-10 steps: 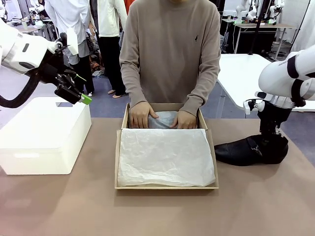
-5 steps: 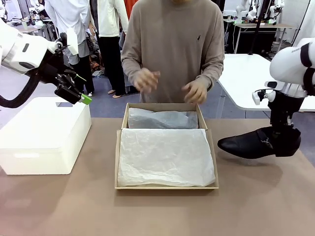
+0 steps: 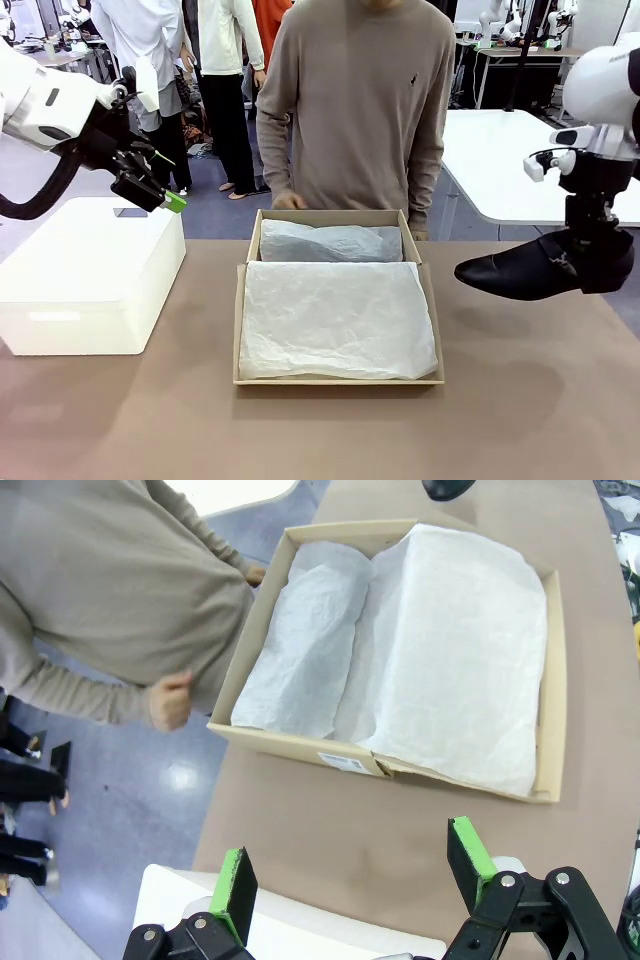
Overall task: Pack the shoes into the box.
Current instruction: Place the other shoe of the Shoes into the Shoes Box.
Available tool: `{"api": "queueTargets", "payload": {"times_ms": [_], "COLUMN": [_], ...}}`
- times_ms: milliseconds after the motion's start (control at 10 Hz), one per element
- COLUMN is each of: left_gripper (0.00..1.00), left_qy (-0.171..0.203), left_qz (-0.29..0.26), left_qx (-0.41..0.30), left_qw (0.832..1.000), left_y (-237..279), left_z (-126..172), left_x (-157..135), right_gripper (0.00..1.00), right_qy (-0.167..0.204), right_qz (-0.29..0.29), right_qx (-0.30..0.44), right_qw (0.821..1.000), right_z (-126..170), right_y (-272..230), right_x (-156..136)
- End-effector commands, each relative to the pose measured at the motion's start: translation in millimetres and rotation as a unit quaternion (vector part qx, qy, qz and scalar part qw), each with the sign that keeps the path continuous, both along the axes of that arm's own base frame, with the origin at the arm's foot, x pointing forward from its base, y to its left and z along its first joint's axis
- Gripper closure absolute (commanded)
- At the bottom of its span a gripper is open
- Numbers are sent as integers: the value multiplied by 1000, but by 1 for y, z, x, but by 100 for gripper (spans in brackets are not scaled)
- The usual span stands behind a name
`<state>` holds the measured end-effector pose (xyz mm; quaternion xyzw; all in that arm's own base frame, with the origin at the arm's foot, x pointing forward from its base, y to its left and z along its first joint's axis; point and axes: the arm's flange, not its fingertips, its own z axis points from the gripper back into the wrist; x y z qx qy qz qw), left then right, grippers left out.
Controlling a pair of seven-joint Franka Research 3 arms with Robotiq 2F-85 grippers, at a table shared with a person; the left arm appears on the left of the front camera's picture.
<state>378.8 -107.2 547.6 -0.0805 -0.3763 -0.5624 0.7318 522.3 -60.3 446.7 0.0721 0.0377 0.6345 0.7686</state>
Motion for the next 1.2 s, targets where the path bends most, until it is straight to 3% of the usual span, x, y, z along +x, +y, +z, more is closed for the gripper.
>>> {"api": "queueTargets", "payload": {"times_ms": [0,300,500,700,800,1100], "left_gripper": [0,0,0,0,0,0], "left_qy": [-1,-1,-1,-1,-1,-1], "left_qz": [-10,-10,-10,-10,-10,-10], "left_qx": [-6,-6,-6,-6,-6,-6], "left_qw": [1000,1000,1000,1000,1000,1000], "left_y": [2,2,2,2,2,2], "left_z": [-2,-2,-2,-2,-2,-2], "left_x": [2,2,2,2,2,2], "right_gripper": [100,100,100,100,100,100], "right_qy": [17,51,48,33,51,51], "right_qz": [-28,-135,-180,-172,-162,-162], "right_qx": [-16,3,9,23,5,5], "right_qw": [999,990,983,984,986,986], "right_z": [21,42,45,48,38,38], "right_y": [0,1,1,0,0,0], "right_x": [1,-2,-6,-15,-7,-7]}}
